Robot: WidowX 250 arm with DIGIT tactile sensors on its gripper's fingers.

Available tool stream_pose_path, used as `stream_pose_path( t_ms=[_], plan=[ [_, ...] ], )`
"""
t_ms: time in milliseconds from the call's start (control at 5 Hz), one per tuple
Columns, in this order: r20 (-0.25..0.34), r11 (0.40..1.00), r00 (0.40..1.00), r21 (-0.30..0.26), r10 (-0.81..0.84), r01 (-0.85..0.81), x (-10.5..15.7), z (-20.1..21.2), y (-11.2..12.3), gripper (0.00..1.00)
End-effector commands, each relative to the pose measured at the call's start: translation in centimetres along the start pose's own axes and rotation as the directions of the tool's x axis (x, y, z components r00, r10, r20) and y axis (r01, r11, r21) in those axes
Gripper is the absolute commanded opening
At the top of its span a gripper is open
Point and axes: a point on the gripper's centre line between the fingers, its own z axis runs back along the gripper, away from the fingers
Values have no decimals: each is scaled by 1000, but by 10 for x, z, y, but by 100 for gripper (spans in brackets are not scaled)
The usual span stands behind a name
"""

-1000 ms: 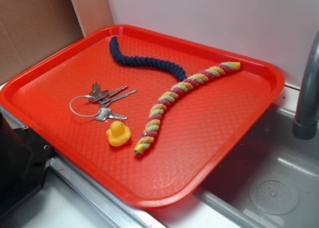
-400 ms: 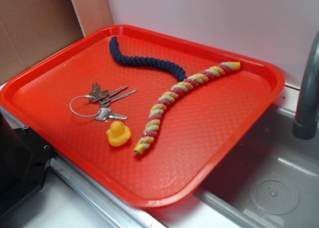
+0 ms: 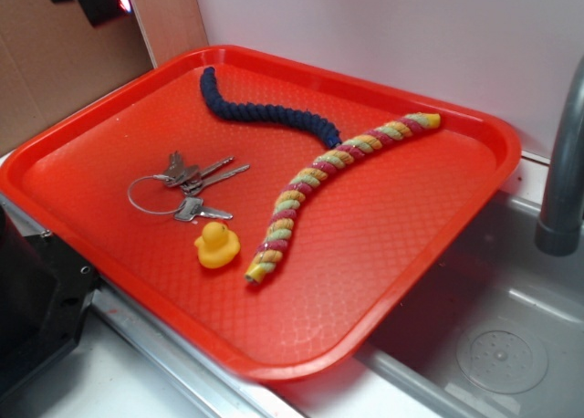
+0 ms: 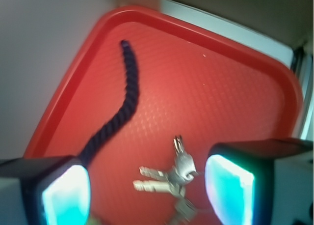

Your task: Grab the blue rope.

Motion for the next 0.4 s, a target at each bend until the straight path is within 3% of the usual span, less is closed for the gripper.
stream_pose_path(
  t_ms=[0, 200],
  plan=[
    [85, 987, 984, 8, 159, -160, 33, -43, -6, 100],
    [118, 984, 979, 38, 167, -173, 34, -73, -5, 100]
  ],
)
